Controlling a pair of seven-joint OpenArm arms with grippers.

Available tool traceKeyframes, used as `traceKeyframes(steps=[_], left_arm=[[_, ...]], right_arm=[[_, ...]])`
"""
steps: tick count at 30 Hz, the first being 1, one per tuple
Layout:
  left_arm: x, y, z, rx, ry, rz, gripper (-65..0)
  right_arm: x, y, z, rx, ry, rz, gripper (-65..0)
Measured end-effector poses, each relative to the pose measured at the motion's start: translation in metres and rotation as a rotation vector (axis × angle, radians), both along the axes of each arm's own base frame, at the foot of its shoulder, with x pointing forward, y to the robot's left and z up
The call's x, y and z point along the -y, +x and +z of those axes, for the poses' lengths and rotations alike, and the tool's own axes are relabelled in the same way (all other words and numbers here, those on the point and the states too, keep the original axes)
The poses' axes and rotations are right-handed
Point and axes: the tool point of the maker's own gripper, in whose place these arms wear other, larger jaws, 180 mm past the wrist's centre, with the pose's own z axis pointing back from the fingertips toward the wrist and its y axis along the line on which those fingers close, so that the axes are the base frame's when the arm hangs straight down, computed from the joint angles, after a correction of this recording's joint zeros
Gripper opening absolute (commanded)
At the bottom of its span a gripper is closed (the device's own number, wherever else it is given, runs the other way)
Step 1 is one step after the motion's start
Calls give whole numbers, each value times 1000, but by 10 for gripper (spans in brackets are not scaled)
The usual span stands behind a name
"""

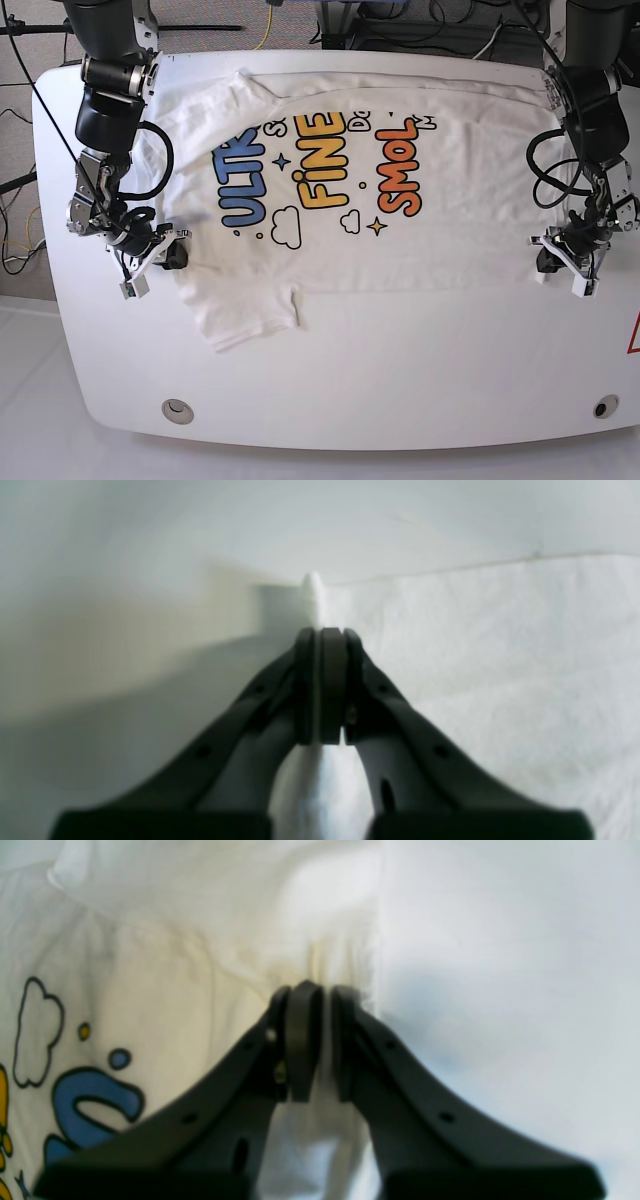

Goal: Fold the T-shirt properly
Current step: 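Lift the pinched edges and fold them toward the collar with both grippers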

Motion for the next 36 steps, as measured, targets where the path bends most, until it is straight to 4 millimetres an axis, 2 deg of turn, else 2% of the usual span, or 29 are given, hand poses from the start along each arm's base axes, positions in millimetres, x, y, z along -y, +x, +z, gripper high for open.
traceKeyframes(steps=[7,15,23,36], left_arm=[[-15,-3,4,-4,21,14,-627],[-7,-5,-2,-2,9,9,-634],[-9,-13,-7,-7,10,11,-645],[-13,-19,4,-10,79,-7,-650]], right_arm=[[0,1,1,2,1,-1,-617],[1,3,4,2,-5,2,-625],[4,4,5,-2,-18,-4,-650],[4,12,12,10,-33,8,-646]])
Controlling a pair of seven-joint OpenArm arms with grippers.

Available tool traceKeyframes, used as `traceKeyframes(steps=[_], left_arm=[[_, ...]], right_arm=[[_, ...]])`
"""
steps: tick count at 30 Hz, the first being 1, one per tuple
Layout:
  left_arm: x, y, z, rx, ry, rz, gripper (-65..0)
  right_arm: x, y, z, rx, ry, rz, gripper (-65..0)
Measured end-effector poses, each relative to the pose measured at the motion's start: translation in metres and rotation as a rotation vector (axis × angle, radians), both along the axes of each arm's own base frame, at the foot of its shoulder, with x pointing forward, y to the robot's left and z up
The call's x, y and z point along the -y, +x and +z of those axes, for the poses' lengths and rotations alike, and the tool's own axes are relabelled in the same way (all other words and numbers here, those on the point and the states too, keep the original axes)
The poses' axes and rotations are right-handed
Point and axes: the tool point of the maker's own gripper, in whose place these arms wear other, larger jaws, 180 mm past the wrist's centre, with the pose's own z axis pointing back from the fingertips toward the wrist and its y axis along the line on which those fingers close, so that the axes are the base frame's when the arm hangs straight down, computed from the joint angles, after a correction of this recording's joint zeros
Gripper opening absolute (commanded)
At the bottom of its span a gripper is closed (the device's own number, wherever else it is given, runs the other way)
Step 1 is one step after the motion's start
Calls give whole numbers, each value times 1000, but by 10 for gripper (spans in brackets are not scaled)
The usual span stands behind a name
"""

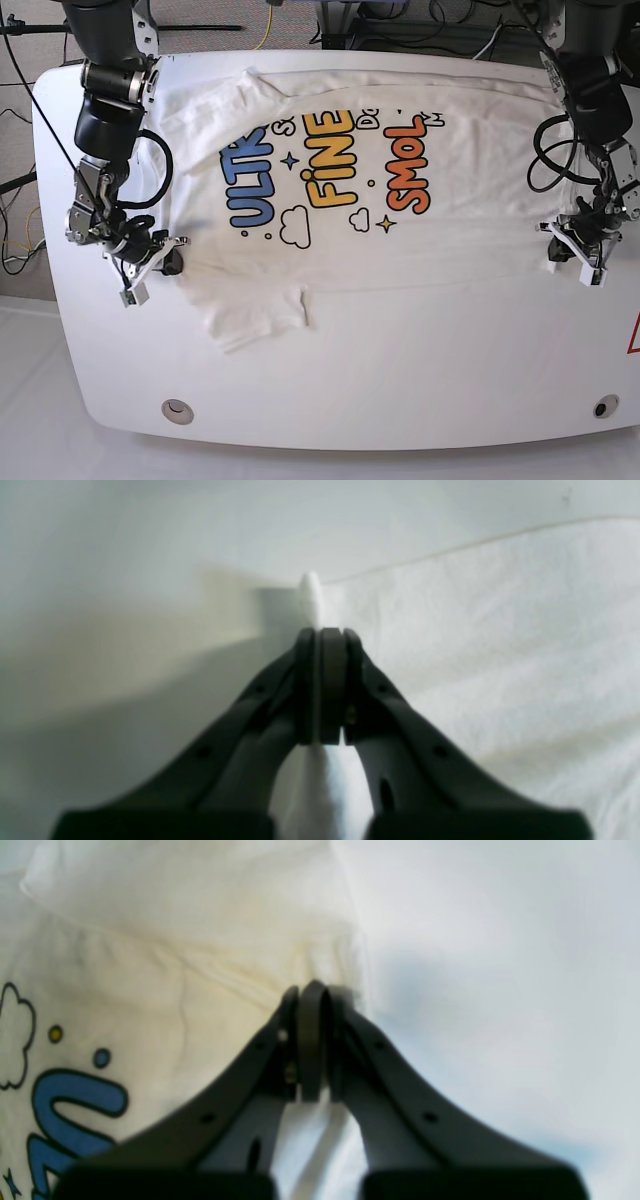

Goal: Fold the T-shirt properly
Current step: 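Lift the pinched edges and fold them toward the collar with both grippers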

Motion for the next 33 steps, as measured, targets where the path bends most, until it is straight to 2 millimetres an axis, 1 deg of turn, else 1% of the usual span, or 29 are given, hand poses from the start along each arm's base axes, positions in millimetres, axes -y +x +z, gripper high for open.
traceKeyframes(steps=[4,12,16,21,24,27,33], left_arm=[[-3,3,4,11,-1,9,-650],[1,8,3,3,-10,-3,-650],[3,7,2,-6,8,-20,-650],[8,3,0,-19,27,-44,-650],[10,5,5,-3,43,-56,-650],[11,8,14,30,51,-58,-650],[12,12,30,75,79,-74,-650]], right_arm=[[1,0,1,4,-3,0,-650],[3,-3,2,-4,-23,6,-650],[6,-2,15,7,-82,31,-650],[8,8,37,69,-109,37,-650],[11,10,45,90,-106,24,-649],[17,6,44,83,-117,12,-650],[23,-3,41,63,-138,8,-649]])
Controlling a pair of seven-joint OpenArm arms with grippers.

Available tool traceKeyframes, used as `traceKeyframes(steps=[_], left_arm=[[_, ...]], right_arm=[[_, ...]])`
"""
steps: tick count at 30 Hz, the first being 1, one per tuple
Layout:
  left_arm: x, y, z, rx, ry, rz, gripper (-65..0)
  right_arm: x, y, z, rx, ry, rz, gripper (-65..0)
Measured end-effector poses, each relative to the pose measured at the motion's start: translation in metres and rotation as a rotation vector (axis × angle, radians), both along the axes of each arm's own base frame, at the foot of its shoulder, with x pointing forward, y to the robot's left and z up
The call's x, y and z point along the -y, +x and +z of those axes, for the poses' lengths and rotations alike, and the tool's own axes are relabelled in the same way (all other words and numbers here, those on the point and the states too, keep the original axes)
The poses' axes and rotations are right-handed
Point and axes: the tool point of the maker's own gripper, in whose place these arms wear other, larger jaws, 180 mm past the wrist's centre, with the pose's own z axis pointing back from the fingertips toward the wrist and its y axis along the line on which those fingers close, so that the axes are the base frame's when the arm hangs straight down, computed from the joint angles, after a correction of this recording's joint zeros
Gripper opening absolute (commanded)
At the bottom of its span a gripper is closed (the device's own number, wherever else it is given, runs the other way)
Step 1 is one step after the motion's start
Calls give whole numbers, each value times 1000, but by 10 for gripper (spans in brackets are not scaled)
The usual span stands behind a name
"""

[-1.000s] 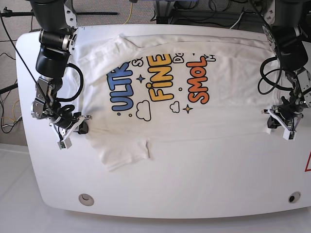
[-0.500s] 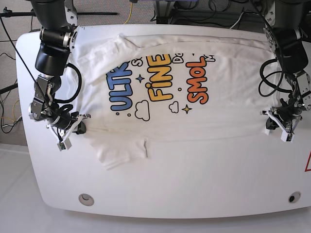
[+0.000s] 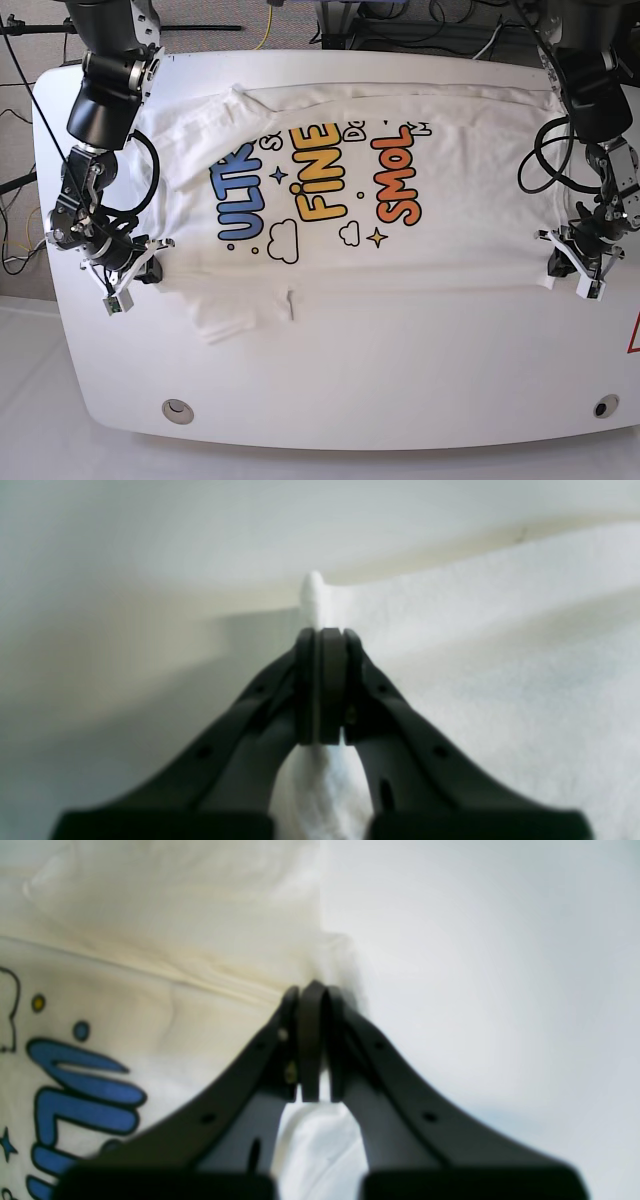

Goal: Fold the T-shirt properly
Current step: 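Lift the pinched edges and fold them toward the collar with both grippers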

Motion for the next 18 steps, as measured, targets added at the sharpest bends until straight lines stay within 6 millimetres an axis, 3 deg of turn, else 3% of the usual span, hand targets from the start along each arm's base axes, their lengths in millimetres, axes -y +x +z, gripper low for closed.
traceKeyframes(steps=[11,18], left_arm=[[-1,15,33,80,44,-14,-650],[-8,17,39,90,63,9,-649]], right_arm=[[-6,17,32,65,-49,44,-645],[-8,14,37,46,-92,60,-646]])
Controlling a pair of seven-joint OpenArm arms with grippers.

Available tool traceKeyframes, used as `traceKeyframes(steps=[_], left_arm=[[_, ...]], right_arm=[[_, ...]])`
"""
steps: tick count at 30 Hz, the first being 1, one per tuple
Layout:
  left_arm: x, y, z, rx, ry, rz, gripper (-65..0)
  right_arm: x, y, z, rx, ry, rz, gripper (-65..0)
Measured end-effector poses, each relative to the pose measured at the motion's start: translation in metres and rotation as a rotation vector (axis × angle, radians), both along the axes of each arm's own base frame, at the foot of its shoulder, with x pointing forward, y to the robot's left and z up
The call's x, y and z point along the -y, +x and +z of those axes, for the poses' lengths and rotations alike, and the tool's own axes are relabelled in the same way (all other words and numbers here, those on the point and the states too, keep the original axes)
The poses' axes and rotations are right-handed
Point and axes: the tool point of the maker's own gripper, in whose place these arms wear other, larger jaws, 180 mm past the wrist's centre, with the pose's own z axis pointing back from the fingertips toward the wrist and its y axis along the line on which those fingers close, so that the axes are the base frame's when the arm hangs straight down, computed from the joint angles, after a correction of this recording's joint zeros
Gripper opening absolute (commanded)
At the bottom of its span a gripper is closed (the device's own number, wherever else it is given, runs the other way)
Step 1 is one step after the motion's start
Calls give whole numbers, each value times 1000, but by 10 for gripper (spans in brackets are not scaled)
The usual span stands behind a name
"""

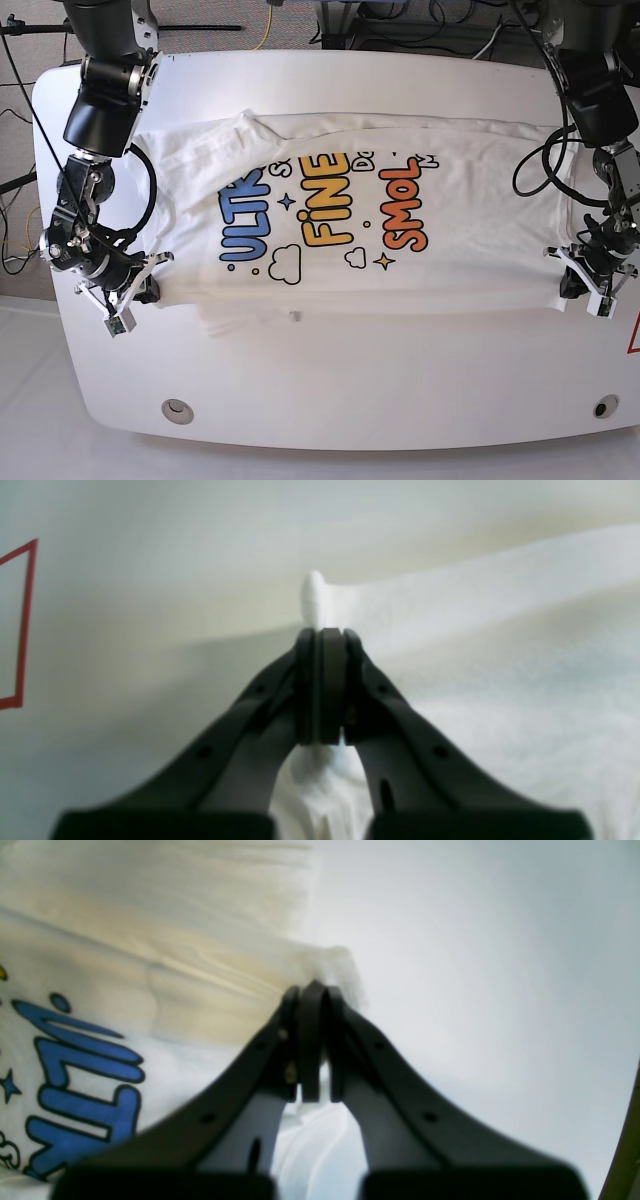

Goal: Fold the T-shirt properly
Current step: 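Lift the pinched edges and fold them toward the collar with both grippers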

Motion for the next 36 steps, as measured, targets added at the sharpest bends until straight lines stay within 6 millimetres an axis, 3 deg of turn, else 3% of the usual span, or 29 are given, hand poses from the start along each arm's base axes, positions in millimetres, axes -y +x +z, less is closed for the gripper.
traceKeyframes(steps=[4,8,13,21,25,30,36], left_arm=[[-1,0,2,5,2,1,-643],[-3,-4,2,3,7,9,-642],[-3,-15,-2,-8,-1,13,-644],[-2,-42,2,-19,23,-11,-643],[4,-55,2,-34,56,-29,-643],[31,-75,14,1,94,-105,-642],[36,-94,1,-36,109,-106,-640]], right_arm=[[-1,-1,10,21,-17,2,-647],[2,-17,20,47,-55,3,-647],[10,-42,9,-9,-118,-7,-649],[12,-65,15,10,-148,-15,-650],[11,-78,8,-7,-150,-11,-650],[14,-99,-5,-60,-165,-16,-650],[16,-115,-18,-113,-172,-20,-649]])
